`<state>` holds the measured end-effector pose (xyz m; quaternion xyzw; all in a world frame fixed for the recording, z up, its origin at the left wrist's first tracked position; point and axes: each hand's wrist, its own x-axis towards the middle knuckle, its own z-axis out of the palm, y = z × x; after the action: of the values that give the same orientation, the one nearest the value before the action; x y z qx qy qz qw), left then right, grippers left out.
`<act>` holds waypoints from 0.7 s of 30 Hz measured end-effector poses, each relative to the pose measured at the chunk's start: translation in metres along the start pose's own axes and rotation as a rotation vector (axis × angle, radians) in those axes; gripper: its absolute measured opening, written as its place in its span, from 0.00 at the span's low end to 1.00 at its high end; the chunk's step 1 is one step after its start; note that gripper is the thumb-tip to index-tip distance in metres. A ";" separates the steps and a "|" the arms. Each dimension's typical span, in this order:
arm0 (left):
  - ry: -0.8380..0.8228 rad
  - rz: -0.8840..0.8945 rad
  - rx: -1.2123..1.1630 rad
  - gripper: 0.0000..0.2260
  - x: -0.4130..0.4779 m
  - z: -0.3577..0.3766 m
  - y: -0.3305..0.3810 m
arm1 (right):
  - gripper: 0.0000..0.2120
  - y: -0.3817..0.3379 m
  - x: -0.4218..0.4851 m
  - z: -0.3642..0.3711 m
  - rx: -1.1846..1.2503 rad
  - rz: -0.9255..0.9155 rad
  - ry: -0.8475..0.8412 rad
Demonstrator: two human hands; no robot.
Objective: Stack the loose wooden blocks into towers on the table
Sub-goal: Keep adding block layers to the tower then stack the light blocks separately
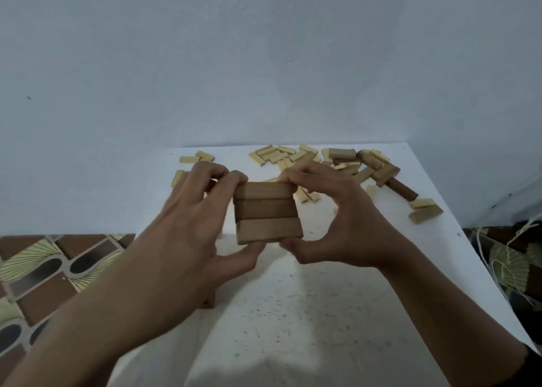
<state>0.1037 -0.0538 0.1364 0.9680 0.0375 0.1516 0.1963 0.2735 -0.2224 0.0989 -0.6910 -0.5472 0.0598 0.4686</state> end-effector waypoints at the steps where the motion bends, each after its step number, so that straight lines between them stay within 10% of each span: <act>1: -0.004 -0.013 -0.001 0.29 -0.001 -0.006 -0.006 | 0.27 -0.005 0.006 0.005 -0.006 -0.007 -0.010; 21: -0.255 -0.233 -0.199 0.29 -0.046 -0.039 -0.113 | 0.38 -0.043 0.037 0.097 -0.314 0.172 -0.235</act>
<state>0.0466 0.0587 0.1131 0.9443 0.1091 0.0071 0.3103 0.1998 -0.1369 0.0920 -0.7879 -0.5397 0.0939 0.2813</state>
